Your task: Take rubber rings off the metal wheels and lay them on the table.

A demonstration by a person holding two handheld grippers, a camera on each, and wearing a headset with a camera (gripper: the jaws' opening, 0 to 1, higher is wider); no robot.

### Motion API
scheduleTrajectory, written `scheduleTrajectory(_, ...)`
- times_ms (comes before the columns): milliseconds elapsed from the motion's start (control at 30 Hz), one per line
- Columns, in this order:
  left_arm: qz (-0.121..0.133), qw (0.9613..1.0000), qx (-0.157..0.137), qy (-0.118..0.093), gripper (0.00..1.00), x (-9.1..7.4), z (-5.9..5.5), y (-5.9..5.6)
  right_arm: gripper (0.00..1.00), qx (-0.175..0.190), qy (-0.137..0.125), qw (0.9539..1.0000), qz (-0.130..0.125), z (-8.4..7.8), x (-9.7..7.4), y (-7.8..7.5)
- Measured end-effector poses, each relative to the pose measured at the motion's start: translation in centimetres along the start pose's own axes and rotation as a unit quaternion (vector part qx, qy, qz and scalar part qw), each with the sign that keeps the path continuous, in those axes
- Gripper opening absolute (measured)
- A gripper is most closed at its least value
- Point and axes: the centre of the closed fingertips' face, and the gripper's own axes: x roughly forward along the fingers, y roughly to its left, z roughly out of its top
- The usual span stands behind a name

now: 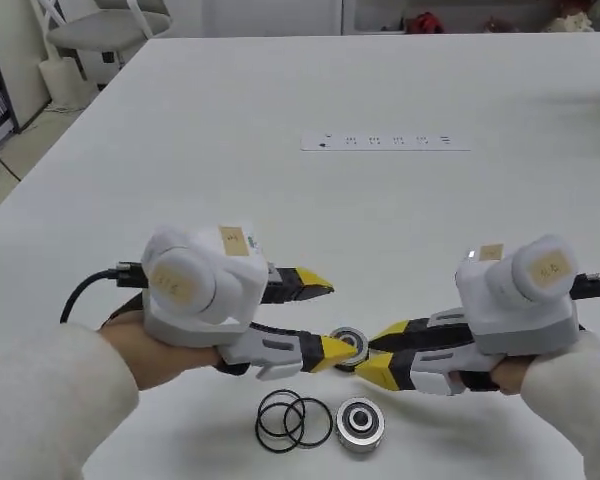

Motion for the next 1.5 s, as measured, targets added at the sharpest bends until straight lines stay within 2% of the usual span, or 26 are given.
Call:
scheduleTrajectory(133,-0.002,1.0000,-0.004,0.005,0.29,0.6,-0.6,0.0,0.20,-0.003,0.000,1.0000,0.000,0.0,0.0,0.0)
scheduleTrajectory(367,-0.011,0.9997,-0.013,0.020,0.24,1.3,-1.7,-0.5,0.18,-0.006,0.000,1.0000,-0.002,-0.1,0.0,-0.1)
scheduleTrajectory(433,-0.012,0.9994,-0.026,0.020,0.23,1.4,-2.0,-0.5,0.18,-0.007,0.000,1.0000,-0.002,-0.1,0.0,-0.1)
scheduleTrajectory(533,-0.009,0.9993,-0.028,0.024,0.21,1.4,-2.3,-0.3,0.17,-0.008,0.000,1.0000,-0.003,-0.1,0.0,-0.1)
scheduleTrajectory(567,-0.011,0.9992,-0.033,0.019,0.21,1.4,-2.2,-0.3,0.17,-0.009,0.000,1.0000,-0.003,-0.1,0.0,-0.1)
scheduleTrajectory(867,-0.018,0.9989,-0.039,0.020,0.14,1.5,-2.4,-0.9,0.13,-0.017,0.003,0.9998,-0.008,-0.2,0.1,-0.3)
scheduleTrajectory(1167,-0.014,0.9992,-0.029,0.022,0.14,1.5,-2.4,-0.9,0.10,-0.029,0.008,0.9995,-0.011,-0.4,0.2,-0.3)
scheduleTrajectory(1300,-0.013,0.9993,-0.031,0.018,0.14,1.5,-2.4,-0.9,0.02,-0.034,0.004,0.9992,-0.020,-0.2,0.0,-0.7)
scheduleTrajectory(1433,-0.011,0.9993,-0.032,0.015,0.14,1.5,-2.4,-0.9,0.02,-0.034,0.005,0.9992,-0.020,-0.1,-0.1,-0.7)
scheduleTrajectory(1500,-0.011,0.9993,-0.031,0.014,0.14,1.5,-2.4,-0.9,0.01,-0.017,0.003,0.9996,-0.023,-0.1,-0.1,-0.8)
